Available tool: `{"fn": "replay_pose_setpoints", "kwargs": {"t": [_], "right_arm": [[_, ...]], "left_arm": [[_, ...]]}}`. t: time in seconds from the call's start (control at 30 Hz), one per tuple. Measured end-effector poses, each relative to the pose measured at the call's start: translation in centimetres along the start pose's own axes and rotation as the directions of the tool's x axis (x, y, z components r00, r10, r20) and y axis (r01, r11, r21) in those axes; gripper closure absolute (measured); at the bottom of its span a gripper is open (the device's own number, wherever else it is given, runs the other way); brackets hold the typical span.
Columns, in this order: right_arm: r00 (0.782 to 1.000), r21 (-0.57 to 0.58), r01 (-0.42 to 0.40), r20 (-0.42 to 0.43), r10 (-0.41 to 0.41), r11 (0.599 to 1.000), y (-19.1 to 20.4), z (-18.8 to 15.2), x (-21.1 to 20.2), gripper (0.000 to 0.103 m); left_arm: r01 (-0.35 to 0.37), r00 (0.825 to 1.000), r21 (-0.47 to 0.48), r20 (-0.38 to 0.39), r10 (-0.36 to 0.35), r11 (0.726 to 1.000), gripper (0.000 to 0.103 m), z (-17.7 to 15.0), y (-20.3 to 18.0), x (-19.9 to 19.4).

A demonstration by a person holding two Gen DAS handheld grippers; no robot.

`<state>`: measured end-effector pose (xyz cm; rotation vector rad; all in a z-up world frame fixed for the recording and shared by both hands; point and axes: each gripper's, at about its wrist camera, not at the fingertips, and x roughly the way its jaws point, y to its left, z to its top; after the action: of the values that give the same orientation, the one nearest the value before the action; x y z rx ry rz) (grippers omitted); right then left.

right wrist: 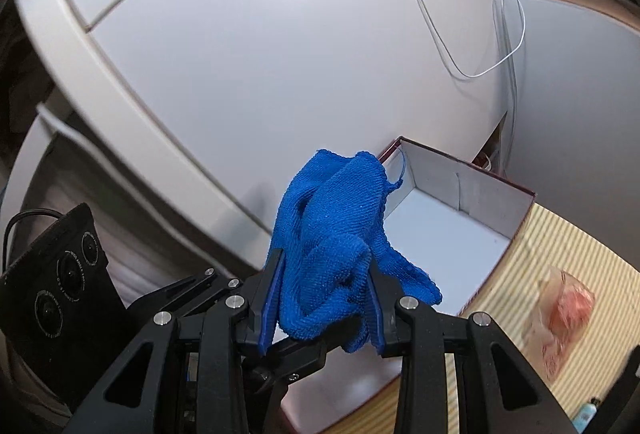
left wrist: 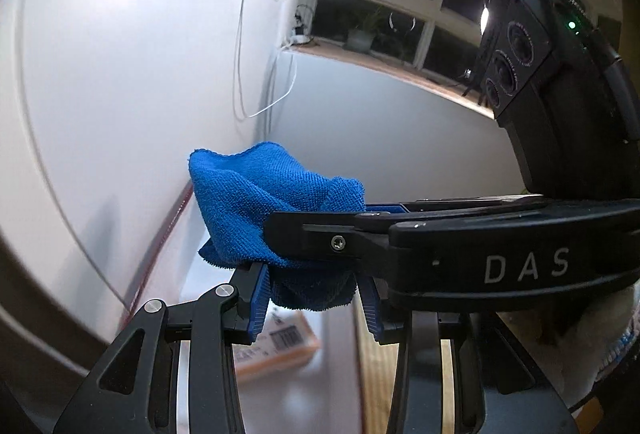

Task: Organize soft objects
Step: 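Carry the blue towel into the shoebox and release it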

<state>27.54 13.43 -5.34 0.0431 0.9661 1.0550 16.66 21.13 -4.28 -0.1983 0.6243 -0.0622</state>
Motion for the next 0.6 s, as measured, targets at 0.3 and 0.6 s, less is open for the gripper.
{"fn": "replay_pose_setpoints", "kwargs": {"t": [0.3,0.6], "right_arm": [[0.999,0.044,0.035,-0.025,-0.033,0.998,-3.3,1.8,4.4,0.070],[0.994,0.095,0.106,-0.019,-0.104,0.990,-5.9,2.0,4.9,0.070]], "left_arm": [[-0.087,0.993,0.016,-0.081,0.088,0.996,0.066,0.8,1.9,5.2],[-0.193,0.974,0.009,-0.117,0.193,0.981,0.066,0.5,3.3,7.2]]}}
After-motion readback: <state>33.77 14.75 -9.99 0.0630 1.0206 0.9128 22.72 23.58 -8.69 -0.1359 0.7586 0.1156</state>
